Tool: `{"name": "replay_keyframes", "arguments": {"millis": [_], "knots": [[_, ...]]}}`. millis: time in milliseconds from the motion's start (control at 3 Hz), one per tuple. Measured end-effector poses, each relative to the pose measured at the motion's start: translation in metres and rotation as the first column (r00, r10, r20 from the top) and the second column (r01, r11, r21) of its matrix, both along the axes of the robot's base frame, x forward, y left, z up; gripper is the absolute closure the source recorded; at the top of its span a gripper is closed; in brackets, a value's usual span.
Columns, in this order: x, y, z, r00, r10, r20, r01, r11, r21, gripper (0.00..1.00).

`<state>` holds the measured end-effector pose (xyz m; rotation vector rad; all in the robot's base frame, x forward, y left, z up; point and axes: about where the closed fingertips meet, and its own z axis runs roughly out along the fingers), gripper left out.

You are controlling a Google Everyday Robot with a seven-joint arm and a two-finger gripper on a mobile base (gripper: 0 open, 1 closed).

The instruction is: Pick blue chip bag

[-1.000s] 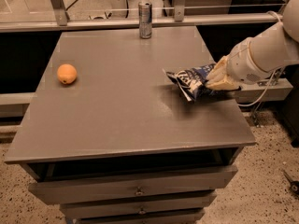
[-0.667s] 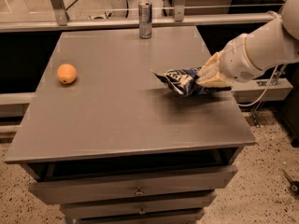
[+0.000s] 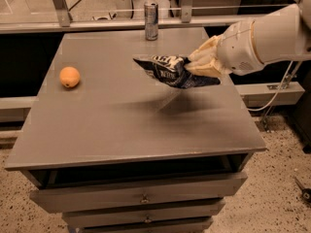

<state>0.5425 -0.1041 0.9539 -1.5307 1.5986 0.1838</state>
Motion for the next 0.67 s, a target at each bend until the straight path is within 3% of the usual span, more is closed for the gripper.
{"name": "replay_keyframes", "arguments": {"millis": [333,667], "knots": [[-0.0055,0.0153,0.0339,0.9991,-0.042,0.003,0.041,0.991,0.129,1.0],[-0.0056,0.0156,0.0339,0.9992,-0.041,0.003,0.04,0.991,0.129,1.0]]}}
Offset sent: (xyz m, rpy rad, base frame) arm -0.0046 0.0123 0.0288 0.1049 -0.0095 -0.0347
